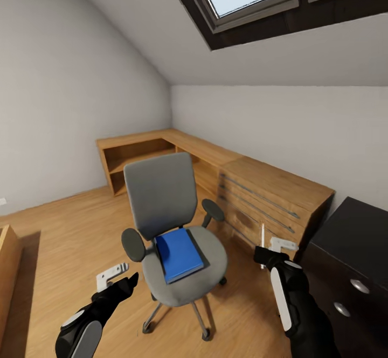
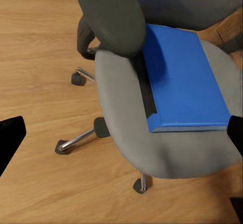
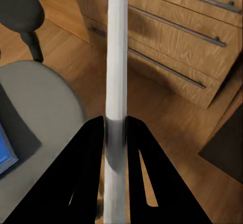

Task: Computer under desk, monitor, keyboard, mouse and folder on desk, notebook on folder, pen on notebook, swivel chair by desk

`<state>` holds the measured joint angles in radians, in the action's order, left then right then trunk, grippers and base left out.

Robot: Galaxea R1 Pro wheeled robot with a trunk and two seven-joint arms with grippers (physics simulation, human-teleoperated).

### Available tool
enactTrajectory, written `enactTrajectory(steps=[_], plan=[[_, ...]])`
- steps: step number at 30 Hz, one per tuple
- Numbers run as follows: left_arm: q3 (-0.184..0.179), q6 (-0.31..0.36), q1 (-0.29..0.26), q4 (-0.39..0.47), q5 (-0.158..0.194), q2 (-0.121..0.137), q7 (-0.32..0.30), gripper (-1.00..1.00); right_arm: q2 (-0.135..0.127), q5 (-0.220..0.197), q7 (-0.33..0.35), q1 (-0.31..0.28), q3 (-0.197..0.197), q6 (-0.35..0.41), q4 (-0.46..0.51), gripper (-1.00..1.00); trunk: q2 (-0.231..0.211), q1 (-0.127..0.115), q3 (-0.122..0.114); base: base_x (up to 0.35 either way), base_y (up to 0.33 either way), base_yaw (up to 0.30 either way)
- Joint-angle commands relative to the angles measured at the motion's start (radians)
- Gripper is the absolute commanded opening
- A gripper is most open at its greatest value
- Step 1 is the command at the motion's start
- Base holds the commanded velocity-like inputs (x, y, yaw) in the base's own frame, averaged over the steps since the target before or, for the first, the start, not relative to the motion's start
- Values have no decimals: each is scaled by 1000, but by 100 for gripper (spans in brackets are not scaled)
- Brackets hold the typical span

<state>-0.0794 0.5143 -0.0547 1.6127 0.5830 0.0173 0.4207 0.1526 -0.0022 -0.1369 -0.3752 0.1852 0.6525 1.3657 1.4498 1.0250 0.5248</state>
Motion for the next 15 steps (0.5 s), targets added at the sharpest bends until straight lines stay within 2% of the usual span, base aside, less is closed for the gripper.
enactTrajectory(steps=[1,5,8,10,15], plan=[[-2,1,-1,1,11,1,10,100,1,-2,-1,-1,5,4,3,-100,1,0,0,190,-77,-268],[-53,0,-1,-1,9,5,10,100,1,-1,-1,-1,12,5,17,-100,1,0,-3,251,-165,-268],[-57,0,-1,-1,9,5,11,100,0,-1,-1,-1,19,5,18,-100,1,0,-5,243,-212,-268],[-77,-1,-1,-2,9,5,12,100,0,-1,-1,-1,23,5,22,-100,1,0,-6,235,-240,-269],[-82,-2,-1,-11,9,6,12,100,-1,-1,0,-1,62,4,27,-100,1,0,-9,103,-177,-269]])
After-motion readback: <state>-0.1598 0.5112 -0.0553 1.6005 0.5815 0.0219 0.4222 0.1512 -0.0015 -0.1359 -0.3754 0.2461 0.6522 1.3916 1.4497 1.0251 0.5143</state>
